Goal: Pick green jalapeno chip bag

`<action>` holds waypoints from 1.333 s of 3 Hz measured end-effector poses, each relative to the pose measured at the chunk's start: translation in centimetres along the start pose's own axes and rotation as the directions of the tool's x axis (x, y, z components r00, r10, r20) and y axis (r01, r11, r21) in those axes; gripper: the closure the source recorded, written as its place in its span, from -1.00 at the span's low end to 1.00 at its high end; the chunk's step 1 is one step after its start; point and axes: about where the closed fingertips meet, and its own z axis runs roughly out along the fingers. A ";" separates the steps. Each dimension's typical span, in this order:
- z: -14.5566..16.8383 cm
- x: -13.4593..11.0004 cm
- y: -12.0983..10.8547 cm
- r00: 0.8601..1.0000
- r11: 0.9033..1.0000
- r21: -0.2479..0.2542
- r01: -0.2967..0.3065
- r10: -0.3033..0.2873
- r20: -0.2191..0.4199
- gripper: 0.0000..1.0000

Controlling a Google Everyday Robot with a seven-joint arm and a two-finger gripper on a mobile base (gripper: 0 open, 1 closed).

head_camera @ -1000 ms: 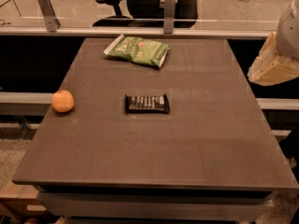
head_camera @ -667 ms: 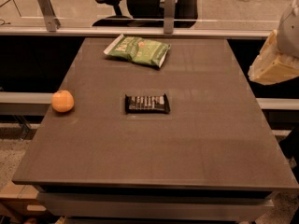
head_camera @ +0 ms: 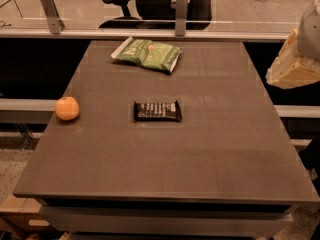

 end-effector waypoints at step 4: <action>-3.1 -1.5 -7.2 0.946 0.964 0.227 0.142 -0.199 0.254 -1.00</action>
Offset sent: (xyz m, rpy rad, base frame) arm 0.0475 -0.0111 0.0518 0.1467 -0.2934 0.1806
